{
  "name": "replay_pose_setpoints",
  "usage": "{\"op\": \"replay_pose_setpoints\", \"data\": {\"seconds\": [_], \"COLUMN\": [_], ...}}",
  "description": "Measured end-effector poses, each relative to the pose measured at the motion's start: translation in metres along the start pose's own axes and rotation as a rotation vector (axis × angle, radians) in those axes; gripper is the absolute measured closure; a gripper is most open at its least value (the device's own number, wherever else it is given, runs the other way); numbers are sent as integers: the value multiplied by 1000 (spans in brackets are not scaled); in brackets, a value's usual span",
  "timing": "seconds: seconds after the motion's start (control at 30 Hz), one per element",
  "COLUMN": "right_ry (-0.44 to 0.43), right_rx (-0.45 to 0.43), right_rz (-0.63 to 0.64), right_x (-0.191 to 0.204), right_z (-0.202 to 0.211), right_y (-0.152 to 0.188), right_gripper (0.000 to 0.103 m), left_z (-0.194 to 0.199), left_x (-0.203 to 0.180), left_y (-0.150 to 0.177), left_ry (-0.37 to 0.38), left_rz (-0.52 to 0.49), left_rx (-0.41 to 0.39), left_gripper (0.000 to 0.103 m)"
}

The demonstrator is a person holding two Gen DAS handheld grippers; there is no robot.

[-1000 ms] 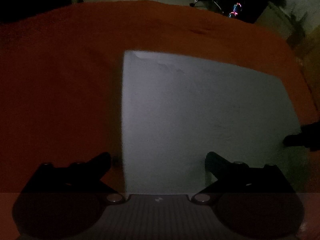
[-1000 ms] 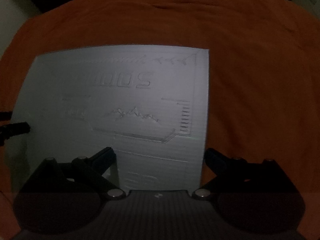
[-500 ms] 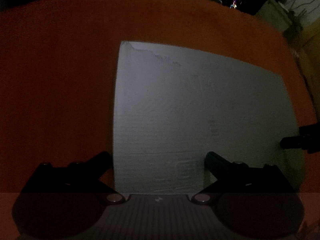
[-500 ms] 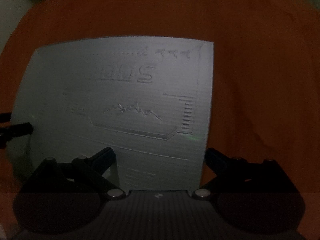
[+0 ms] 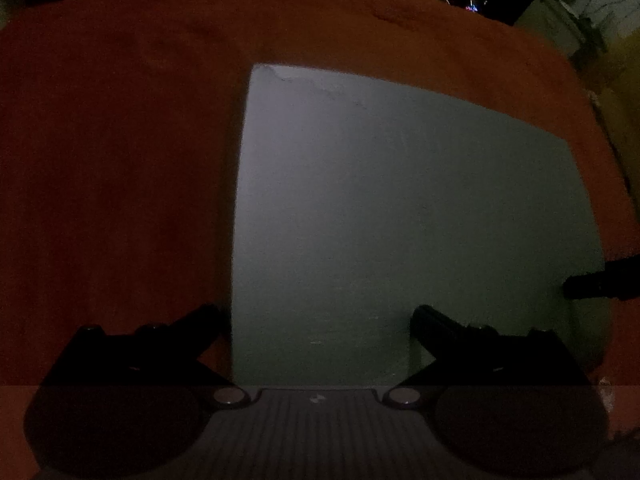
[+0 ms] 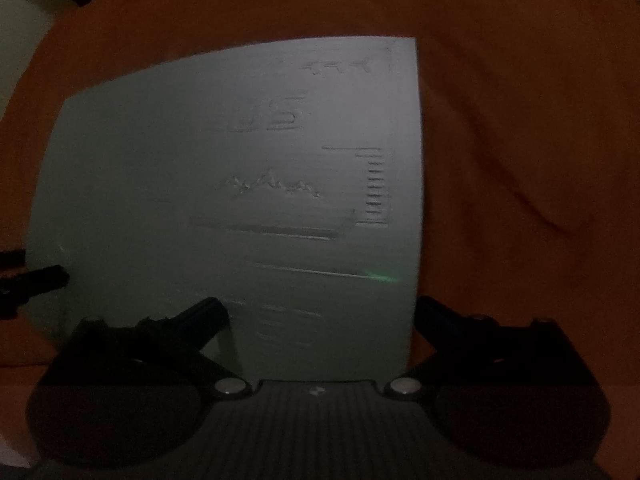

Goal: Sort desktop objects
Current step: 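Lift the white board with both tools and carry it over the box, then lower the board onto the box opening and open both tools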

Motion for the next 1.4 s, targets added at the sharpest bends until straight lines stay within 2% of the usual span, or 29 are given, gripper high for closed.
{"op": "replay_pose_setpoints", "data": {"seconds": [0.1, 0.2, 0.33, 0.43, 0.6, 0.7, 0.8, 0.87, 1.03, 1.1, 1.23, 1.3, 1.4], "right_ry": [-25, -54, -80, -85, -51, -27, -29, -29, 11, 42, 82, 107, 132], "right_rx": [-9, -13, -2, -2, -36, 30, 19, 13, 7, -3, -67, -77, -100], "right_rz": [-27, -37, -75, -79, -17, 7, 0, -12, -18, -16, -15, -8, -23], "right_x": [-11, -20, -34, -35, -27, -27, -33, -36, -21, -10, 7, 17, 35], "right_z": [0, 0, 4, 12, 17, -4, -17, -17, 5, 19, 44, 56, 79], "right_y": [-2, 0, -3, -4, 12, 30, 44, 40, 47, 45, 40, 39, 46], "right_gripper": [0, 0, 0, 0, 0, 0, 0, 0, 0, 2, 2, 2, 1], "left_z": [-3, -11, -12, 5, 10, 0, -1, 1, -8, -3, 14, 14, 22], "left_x": [2, 8, -2, -5, -10, -11, -8, -6, -26, -39, -56, -64, -75], "left_y": [-2, -1, -6, -8, -6, 12, 22, 23, 7, -4, -13, -13, -24], "left_ry": [7, 58, 68, 76, 45, 14, 2, 0, -29, -25, -55, -88, -117], "left_rz": [-19, 40, 56, 46, -39, -88, -67, -45, -36, -45, -80, -119, -57], "left_rx": [-56, -63, -49, -39, -4, 30, 3, -10, 30, 29, 11, 38, 104], "left_gripper": [0, 1, 2, 2, 4, 2, 0, 0, 5, 1, 0, 0, 0]}}
Point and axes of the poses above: each gripper's, at about its wrist camera, not at the fingertips, and z roughly against the way its jaws point, x to its left, y to its underside, the point moved 2 cm from there along -z, roughly the way its jaws point, and after that the axes turned 11 degrees about -x, right-handed, at the moved point
